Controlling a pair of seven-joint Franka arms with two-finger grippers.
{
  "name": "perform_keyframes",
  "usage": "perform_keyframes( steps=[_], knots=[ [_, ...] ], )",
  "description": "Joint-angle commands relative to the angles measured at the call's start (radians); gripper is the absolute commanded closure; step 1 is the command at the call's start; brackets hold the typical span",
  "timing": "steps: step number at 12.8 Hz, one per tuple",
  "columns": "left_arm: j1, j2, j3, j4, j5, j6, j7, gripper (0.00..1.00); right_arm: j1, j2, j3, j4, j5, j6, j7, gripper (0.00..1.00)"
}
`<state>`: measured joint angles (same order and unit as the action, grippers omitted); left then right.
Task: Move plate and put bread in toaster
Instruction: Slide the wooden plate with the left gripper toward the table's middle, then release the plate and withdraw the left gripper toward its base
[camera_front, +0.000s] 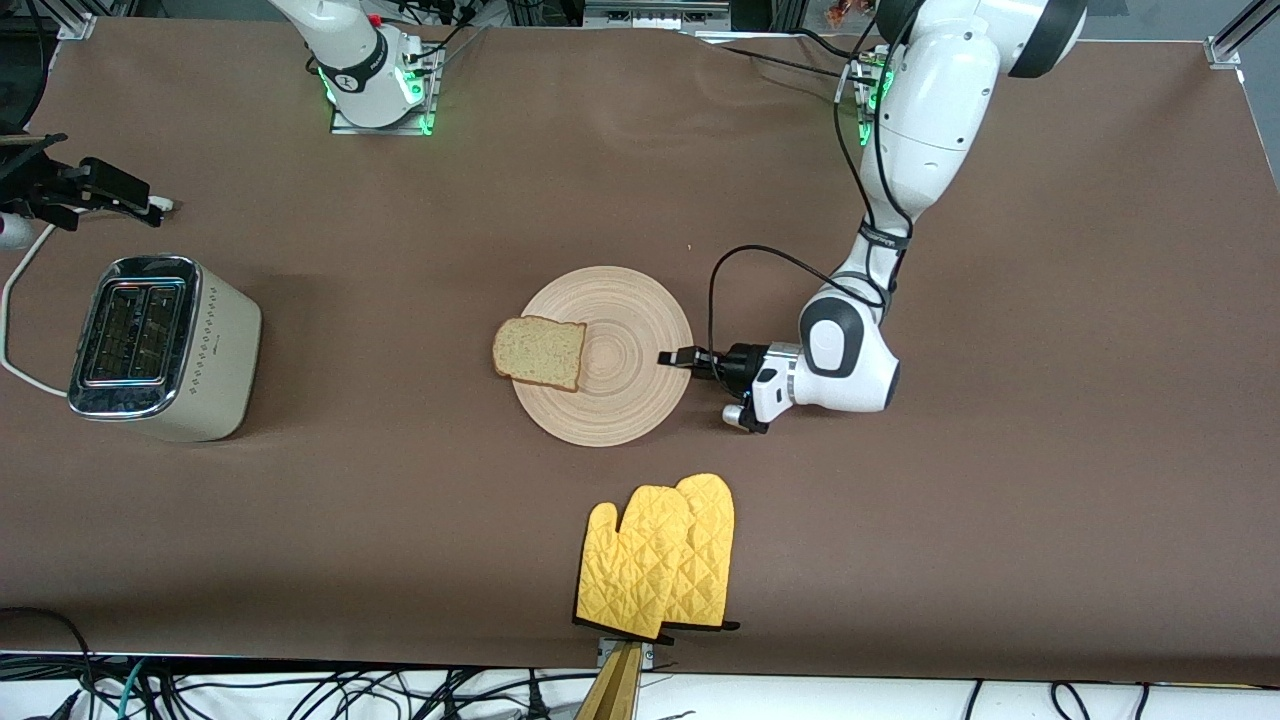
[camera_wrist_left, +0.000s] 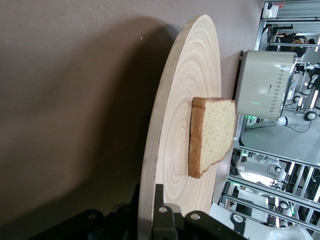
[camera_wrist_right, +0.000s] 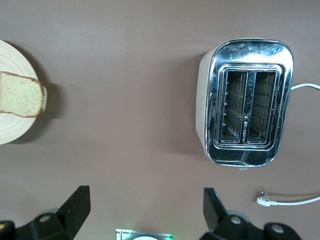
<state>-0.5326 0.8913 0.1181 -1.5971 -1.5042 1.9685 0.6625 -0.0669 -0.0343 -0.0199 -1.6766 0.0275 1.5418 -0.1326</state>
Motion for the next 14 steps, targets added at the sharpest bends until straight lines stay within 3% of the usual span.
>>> perform_keyframes(
  steps=[1,2,5,6,7,9,12,14],
  knots=[
    [-0.02,-0.015,0.012,-0.007,-0.033,0.013,-0.006,1.0,-0.011,0.013,0.002,0.028,0.019,-0.023,-0.019,0.0],
    [-0.018,-0.023,0.014,-0.017,-0.03,0.007,-0.03,0.82,-0.011,0.013,0.002,0.029,0.019,-0.023,-0.019,0.0],
    [0.005,-0.055,0.017,-0.061,-0.013,-0.005,-0.034,0.61,-0.011,0.013,0.002,0.028,0.019,-0.022,-0.019,0.0],
    [0.008,-0.066,0.017,-0.087,-0.013,-0.007,-0.032,0.49,-0.011,0.013,0.002,0.029,0.019,-0.022,-0.019,0.0],
    [0.023,-0.098,0.017,-0.121,-0.013,-0.008,-0.032,0.0,-0.011,0.013,0.002,0.029,0.019,-0.022,-0.019,0.0],
    [0.074,-0.21,0.04,-0.209,0.017,-0.016,-0.043,0.0,-0.011,0.013,0.002,0.029,0.019,-0.022,-0.019,0.0],
    [0.23,-0.401,0.044,-0.279,0.224,-0.022,-0.073,0.0,-0.011,0.013,0.002,0.029,0.019,-0.022,-0.019,0.0],
    [0.285,-0.561,0.043,-0.29,0.582,-0.004,-0.07,0.0,-0.011,0.014,0.002,0.029,0.019,-0.019,-0.019,0.0]
  ],
)
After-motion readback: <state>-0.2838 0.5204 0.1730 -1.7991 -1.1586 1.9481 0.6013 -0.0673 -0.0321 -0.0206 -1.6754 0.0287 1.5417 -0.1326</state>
